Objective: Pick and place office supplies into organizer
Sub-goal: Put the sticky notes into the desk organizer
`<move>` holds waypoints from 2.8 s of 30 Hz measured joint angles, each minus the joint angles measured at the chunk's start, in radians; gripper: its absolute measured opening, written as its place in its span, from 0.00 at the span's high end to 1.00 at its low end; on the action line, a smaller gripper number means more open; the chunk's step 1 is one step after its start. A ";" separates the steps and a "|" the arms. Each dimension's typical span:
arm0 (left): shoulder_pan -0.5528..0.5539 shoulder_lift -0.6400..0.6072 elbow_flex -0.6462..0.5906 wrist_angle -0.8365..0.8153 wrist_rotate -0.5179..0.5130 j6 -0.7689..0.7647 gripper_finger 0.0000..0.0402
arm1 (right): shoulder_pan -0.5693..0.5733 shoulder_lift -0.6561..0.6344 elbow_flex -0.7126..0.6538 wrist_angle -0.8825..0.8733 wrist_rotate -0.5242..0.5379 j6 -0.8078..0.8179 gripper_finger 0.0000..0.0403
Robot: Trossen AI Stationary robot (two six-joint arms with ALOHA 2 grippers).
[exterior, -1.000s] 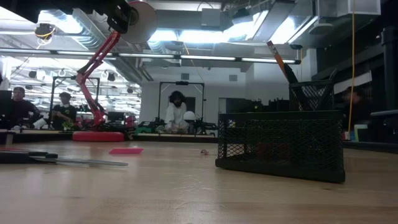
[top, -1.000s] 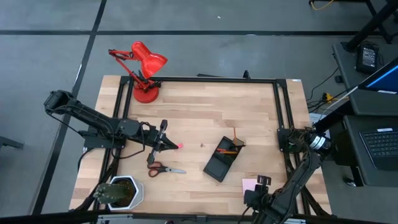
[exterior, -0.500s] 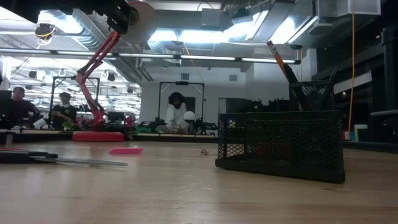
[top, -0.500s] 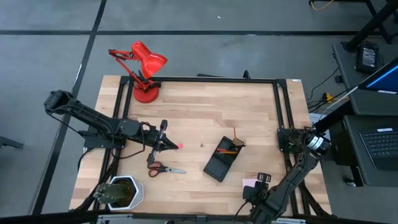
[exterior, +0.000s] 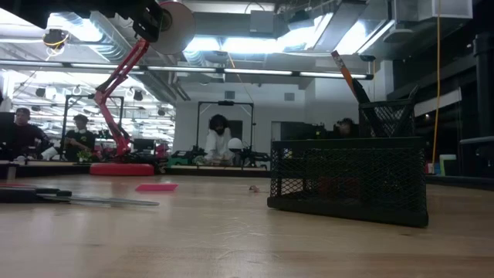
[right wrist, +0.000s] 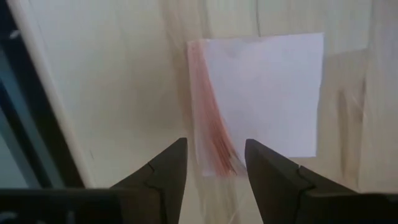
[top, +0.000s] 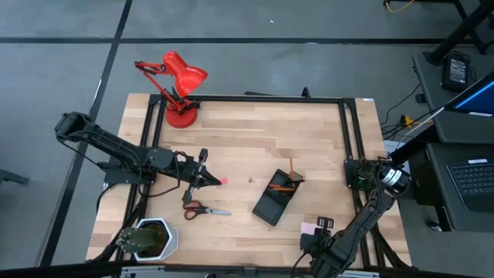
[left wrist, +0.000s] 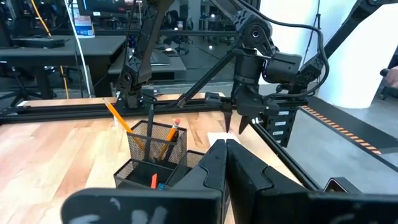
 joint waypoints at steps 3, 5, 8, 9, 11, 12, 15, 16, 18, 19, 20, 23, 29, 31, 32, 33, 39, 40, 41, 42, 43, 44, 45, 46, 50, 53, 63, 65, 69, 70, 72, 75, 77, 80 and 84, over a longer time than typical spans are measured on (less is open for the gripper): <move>0.000 0.000 0.000 0.000 0.000 0.000 0.99 | 0.000 -0.001 -0.016 -0.003 0.000 0.003 0.60; 0.000 0.000 0.000 0.000 0.000 -0.002 0.99 | 0.000 -0.001 -0.040 0.026 -0.001 0.007 0.60; 0.000 0.000 0.000 0.000 0.000 -0.002 0.99 | 0.000 -0.005 -0.080 0.093 -0.007 0.008 0.60; 0.000 0.000 0.000 0.000 0.000 -0.002 0.99 | 0.000 -0.006 -0.085 0.098 -0.006 0.012 0.60; 0.000 0.000 0.000 0.000 0.000 -0.001 0.99 | 0.000 -0.006 -0.086 0.098 -0.004 0.026 0.60; 0.000 0.000 0.000 0.000 0.000 -0.001 0.99 | 0.000 -0.007 -0.086 0.098 -0.005 0.027 0.60; 0.000 0.000 0.000 0.000 0.000 -0.001 0.99 | 0.000 -0.008 -0.086 0.098 -0.006 0.028 0.60; 0.000 0.000 0.000 -0.001 0.000 -0.001 0.99 | 0.000 -0.008 -0.086 0.098 -0.006 0.028 0.60; 0.000 0.000 0.000 -0.001 0.000 -0.001 0.99 | 0.000 -0.008 -0.087 0.099 -0.007 0.028 0.60; 0.000 0.000 0.000 0.000 0.000 -0.001 0.99 | 0.000 -0.008 -0.087 0.099 -0.007 0.028 0.60; 0.000 0.000 0.000 -0.001 0.000 -0.001 0.99 | 0.000 -0.008 -0.087 0.099 -0.007 0.028 0.60; 0.000 0.000 0.000 0.000 0.000 -0.002 0.99 | 0.000 -0.008 -0.085 0.096 -0.007 0.027 0.65; 0.000 0.000 0.000 -0.001 0.000 -0.001 0.99 | 0.000 -0.005 -0.055 0.104 -0.015 0.025 0.81; 0.000 0.000 0.000 -0.001 0.000 -0.001 0.99 | 0.000 -0.005 -0.050 0.104 -0.014 0.025 0.87; 0.000 0.000 0.000 0.000 0.000 -0.001 0.99 | 0.000 -0.005 -0.047 0.103 -0.014 0.025 0.90; 0.000 0.000 0.000 0.000 0.000 -0.001 0.99 | 0.000 -0.005 -0.046 0.103 -0.014 0.025 0.93; 0.000 0.000 0.000 0.000 0.000 -0.010 0.99 | 0.000 -0.005 -0.046 0.101 -0.012 0.029 0.97; 0.000 0.000 0.000 -0.001 0.000 -0.010 0.99 | 0.000 -0.005 -0.045 0.101 -0.012 0.029 0.98; 0.000 0.000 0.000 -0.001 0.000 -0.010 0.99 | 0.000 -0.005 -0.045 0.101 -0.012 0.029 0.98; 0.000 0.000 0.000 -0.001 0.000 -0.010 0.99 | 0.000 -0.005 -0.045 0.101 -0.012 0.030 0.99; 0.000 0.000 0.000 -0.001 0.000 -0.010 0.99 | 0.000 -0.005 -0.045 0.101 -0.012 0.029 0.99; 0.000 0.000 0.000 0.000 0.000 -0.010 0.99 | 0.000 -0.005 -0.045 0.101 -0.011 0.029 0.99; 0.000 0.000 0.000 0.000 0.000 -0.010 0.99 | 0.000 -0.005 -0.045 0.101 -0.010 0.029 0.99; 0.000 0.000 0.000 -0.001 0.000 -0.010 0.99 | 0.000 -0.005 -0.045 0.100 -0.009 0.029 0.99; 0.000 0.000 0.000 -0.001 0.000 -0.010 0.99 | 0.000 -0.005 -0.044 0.095 0.000 0.029 1.00; 0.000 0.000 0.000 -0.001 0.000 -0.010 0.99 | 0.000 -0.005 -0.020 0.040 0.017 0.032 1.00; 0.000 0.000 0.000 0.000 0.000 -0.011 0.99 | 0.011 -0.006 0.178 -0.227 0.167 0.034 1.00; 0.000 0.000 0.000 0.000 0.000 -0.011 0.99 | 0.017 -0.006 0.217 -0.278 0.203 0.049 1.00; 0.000 0.000 0.000 0.000 0.000 -0.011 0.99 | 0.026 -0.006 0.298 -0.380 0.270 0.065 1.00; 0.000 0.000 0.000 0.000 0.000 -0.011 0.99 | 0.028 -0.006 0.318 -0.395 0.292 0.064 1.00; 0.000 0.000 0.000 0.000 0.000 -0.011 0.99 | 0.030 -0.007 0.350 -0.405 0.339 0.047 1.00; 0.000 0.000 0.000 0.000 0.000 -0.011 0.99 | 0.029 -0.008 0.385 -0.409 0.371 0.014 1.00; 0.000 0.000 0.000 0.000 0.000 -0.011 0.99 | 0.017 -0.008 0.393 -0.415 0.373 -0.008 1.00; 0.000 0.000 0.000 0.000 0.000 -0.011 0.99 | -0.008 -0.008 0.393 -0.428 0.372 -0.040 1.00; 0.000 0.000 0.000 0.000 0.000 -0.005 0.99 | -0.055 -0.008 0.393 -0.412 0.370 -0.080 1.00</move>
